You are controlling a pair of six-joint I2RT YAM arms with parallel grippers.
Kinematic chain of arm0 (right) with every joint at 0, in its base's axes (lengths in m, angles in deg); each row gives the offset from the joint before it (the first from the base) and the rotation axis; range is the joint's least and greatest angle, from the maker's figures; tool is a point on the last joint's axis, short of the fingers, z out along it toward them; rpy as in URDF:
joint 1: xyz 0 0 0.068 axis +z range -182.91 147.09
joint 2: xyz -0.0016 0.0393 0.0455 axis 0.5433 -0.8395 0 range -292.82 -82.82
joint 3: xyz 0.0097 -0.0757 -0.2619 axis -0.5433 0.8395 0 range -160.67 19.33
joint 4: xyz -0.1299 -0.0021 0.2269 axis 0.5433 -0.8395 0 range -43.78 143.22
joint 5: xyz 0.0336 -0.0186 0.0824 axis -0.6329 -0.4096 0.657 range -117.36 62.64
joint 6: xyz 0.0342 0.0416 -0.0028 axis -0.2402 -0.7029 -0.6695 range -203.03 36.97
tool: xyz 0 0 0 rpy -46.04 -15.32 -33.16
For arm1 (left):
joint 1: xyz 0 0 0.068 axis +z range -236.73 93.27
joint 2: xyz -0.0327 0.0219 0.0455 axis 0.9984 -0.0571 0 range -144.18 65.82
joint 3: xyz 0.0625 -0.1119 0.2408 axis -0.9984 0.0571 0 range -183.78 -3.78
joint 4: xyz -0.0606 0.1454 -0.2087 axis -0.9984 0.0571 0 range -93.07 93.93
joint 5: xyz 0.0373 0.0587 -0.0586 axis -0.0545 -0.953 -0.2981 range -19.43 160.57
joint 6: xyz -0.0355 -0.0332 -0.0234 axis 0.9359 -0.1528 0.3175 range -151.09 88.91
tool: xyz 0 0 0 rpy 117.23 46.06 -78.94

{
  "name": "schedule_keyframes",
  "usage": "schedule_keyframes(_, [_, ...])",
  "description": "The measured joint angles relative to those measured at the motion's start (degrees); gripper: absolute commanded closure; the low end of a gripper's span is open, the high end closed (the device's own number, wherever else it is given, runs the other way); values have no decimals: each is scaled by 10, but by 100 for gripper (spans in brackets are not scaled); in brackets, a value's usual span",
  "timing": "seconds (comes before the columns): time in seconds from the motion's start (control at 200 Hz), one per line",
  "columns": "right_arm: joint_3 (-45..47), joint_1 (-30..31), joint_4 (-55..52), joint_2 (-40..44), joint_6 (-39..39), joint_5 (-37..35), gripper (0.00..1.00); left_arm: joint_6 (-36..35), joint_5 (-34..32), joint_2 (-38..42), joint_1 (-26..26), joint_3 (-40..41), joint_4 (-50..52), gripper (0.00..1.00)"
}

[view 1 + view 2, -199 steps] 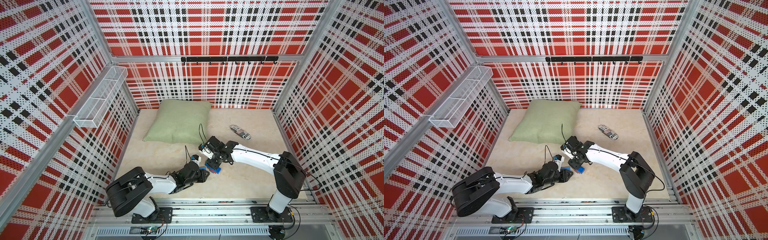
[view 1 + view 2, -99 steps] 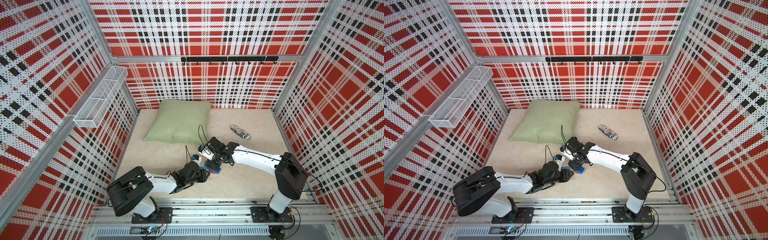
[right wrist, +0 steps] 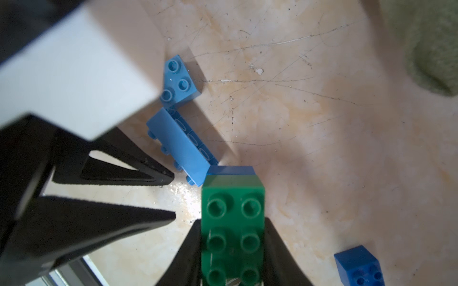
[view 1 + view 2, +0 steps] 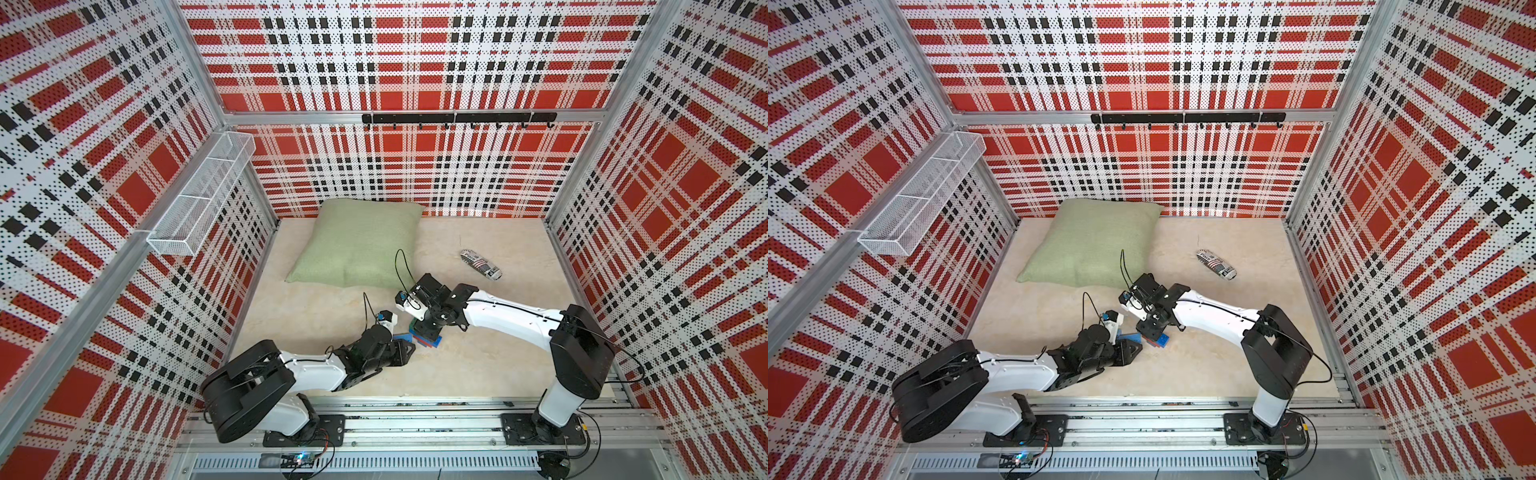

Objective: Assemble a heart with lego
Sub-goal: Assemble the lego brick with the lego brick.

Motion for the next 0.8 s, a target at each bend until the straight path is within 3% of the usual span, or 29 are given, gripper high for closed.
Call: schedule_keyframes(0.802, [-16,0,8,-15,0,10,65,16,2,-23,-13,2,-34,61])
